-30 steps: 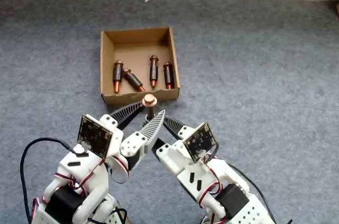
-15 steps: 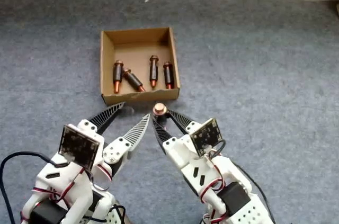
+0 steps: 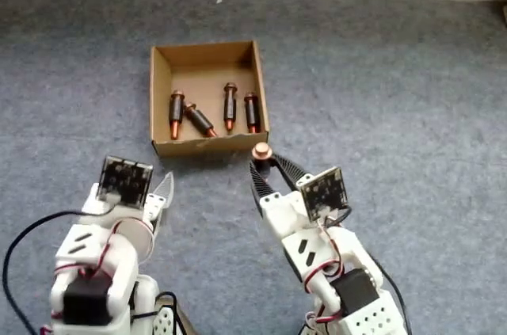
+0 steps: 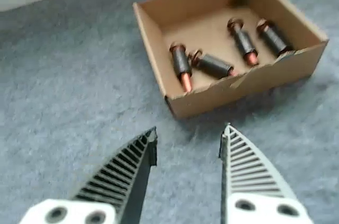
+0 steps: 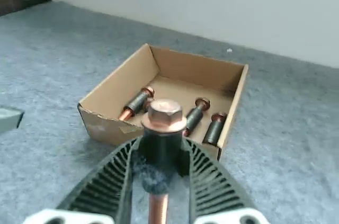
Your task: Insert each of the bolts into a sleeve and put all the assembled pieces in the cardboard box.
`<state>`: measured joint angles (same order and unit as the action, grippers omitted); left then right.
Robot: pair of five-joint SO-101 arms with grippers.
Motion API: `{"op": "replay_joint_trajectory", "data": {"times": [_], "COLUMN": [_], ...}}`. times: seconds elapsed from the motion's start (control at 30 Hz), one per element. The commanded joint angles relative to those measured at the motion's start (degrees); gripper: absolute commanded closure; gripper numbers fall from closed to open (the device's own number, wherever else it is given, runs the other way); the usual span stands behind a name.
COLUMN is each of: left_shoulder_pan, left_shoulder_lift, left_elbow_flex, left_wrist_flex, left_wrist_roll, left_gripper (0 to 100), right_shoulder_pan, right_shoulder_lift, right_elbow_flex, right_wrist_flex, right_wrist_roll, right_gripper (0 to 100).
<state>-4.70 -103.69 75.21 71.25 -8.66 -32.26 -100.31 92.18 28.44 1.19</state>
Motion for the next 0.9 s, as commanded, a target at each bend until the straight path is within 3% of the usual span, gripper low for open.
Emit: {"op": "replay_joint_trajectory", "data": {"times": [0.0,0.2,0.5,0.63,0.87], "left_shoulder_pan": [-5.85,-7.87,-7.87,-8.13,-8.13], "left_shoulder_lift": [0.13,0.13,0.13,0.13,0.13], "left_elbow_flex": [8.48,17.71,21.41,21.49,21.49], "left_wrist_flex": [-4.66,-10.11,-11.78,-12.04,-12.22], "left_wrist_roll": [-3.25,-6.42,-7.21,-7.21,-7.21], "left_gripper": [84,99,93,90,90], "right_shoulder_pan": [1.10,1.19,1.27,1.27,1.98], "right_shoulder_lift": [9.63,36.18,68.88,80.31,90.77], "right_elbow_flex": [-10.86,-26.33,-41.63,-47.34,-51.82], "right_wrist_flex": [-5.23,-15.08,-32.48,-33.36,-33.36], "right_wrist_roll": [-2.46,-6.07,-6.07,-6.33,-6.33], "right_gripper": [99.3,99.3,99.2,98.5,82.9]}}
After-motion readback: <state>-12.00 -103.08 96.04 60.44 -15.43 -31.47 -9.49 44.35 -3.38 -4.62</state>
